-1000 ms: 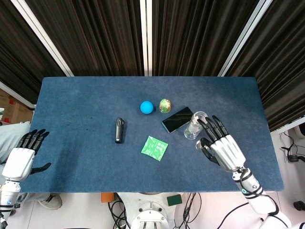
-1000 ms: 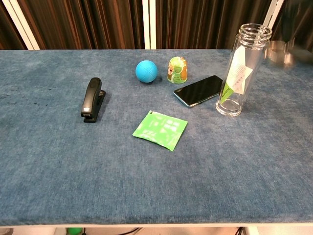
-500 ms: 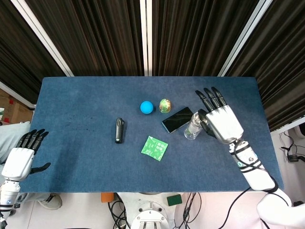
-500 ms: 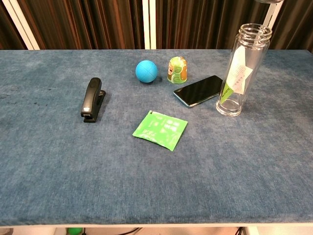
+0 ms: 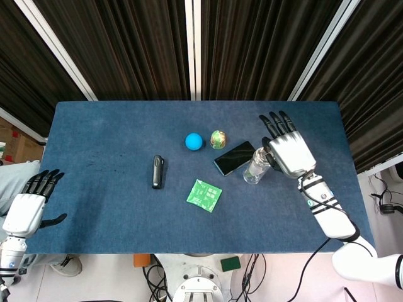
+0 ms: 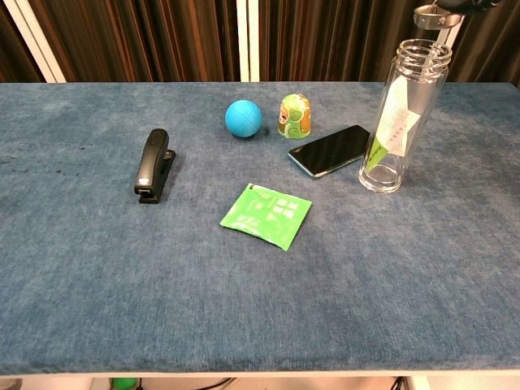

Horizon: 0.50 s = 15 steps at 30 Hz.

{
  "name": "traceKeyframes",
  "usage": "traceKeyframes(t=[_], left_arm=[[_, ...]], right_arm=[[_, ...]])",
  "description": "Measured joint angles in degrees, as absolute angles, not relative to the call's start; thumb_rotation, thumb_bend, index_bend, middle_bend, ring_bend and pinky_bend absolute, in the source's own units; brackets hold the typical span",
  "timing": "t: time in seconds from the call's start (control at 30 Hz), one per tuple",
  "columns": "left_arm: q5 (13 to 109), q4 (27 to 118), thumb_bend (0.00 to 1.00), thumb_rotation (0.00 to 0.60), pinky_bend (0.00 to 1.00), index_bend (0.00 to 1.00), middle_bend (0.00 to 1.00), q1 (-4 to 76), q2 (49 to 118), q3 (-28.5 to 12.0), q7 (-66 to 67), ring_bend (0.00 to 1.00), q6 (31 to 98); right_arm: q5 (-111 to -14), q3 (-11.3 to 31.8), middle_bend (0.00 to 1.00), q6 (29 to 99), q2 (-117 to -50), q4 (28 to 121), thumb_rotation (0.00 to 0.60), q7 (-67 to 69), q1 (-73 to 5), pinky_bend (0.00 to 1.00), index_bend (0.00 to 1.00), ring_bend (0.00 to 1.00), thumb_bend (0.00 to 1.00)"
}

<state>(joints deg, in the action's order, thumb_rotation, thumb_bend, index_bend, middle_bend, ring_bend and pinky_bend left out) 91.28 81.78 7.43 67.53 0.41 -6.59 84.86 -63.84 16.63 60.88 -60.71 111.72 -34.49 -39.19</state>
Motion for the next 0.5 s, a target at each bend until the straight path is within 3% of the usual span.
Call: traceKeyframes(t=[0.5], left_arm=[[91.3,81.9,0.03,0.600,0.12,0.10,0.08,7.4,67.6,0.6,-6.2,0.05,84.9]], right_arm=[[-63.1,14.8,0.04,60.8,-61.6,108.9,0.600,-31.7,-40.2,0.00,0.68,0.00,0.44]])
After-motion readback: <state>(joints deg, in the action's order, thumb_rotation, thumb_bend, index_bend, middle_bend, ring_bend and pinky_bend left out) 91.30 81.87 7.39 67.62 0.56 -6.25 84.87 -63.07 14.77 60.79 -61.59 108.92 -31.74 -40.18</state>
